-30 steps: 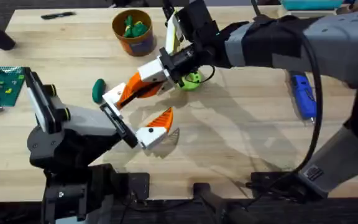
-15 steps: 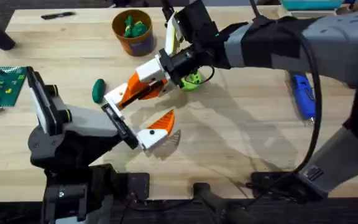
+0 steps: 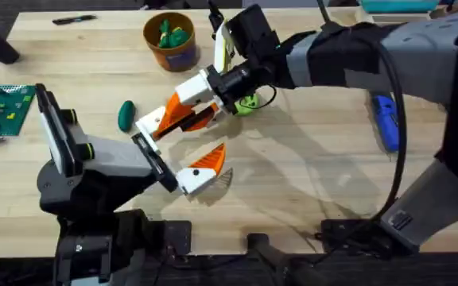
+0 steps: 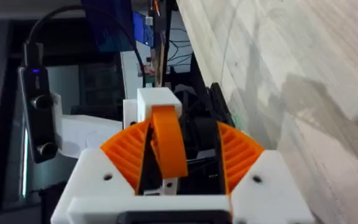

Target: Pick up the gripper from the table and insert it into the empty holder that is missing its gripper. Then pick up a screw, insert it into the mounting hole, and use the screwdriver to tighten it. Finally, clean up the table by picking up the vegetable and placing it into the bucket.

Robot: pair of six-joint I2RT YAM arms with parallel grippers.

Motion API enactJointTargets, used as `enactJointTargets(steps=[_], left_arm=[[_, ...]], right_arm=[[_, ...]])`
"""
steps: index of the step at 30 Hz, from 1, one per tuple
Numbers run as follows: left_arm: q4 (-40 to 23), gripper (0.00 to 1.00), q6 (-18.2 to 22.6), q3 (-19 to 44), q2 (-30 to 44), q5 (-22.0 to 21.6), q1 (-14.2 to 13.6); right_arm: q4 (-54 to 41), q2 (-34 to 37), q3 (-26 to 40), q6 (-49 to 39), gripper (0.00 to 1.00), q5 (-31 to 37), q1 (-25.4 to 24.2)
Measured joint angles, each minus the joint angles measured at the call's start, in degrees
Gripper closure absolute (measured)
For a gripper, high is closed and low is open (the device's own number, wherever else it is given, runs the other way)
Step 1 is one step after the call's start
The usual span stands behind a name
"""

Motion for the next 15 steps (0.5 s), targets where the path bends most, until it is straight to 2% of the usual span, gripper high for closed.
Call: enactJointTargets(steps=[9, 15], left_arm=[[-0.1, 0.015, 1.0, 0.0, -0.1, 1.5, -0.6], [-0.3, 0.014, 1.0, 0.0, -0.1, 3.6, -1.1]], right_arm=[[-0.2, 0.3, -0.5, -1.1, 0.384, -3.2, -1.4], [0.0, 0.3, -0.5, -1.5, 0.357, -4.6, -4.0]])
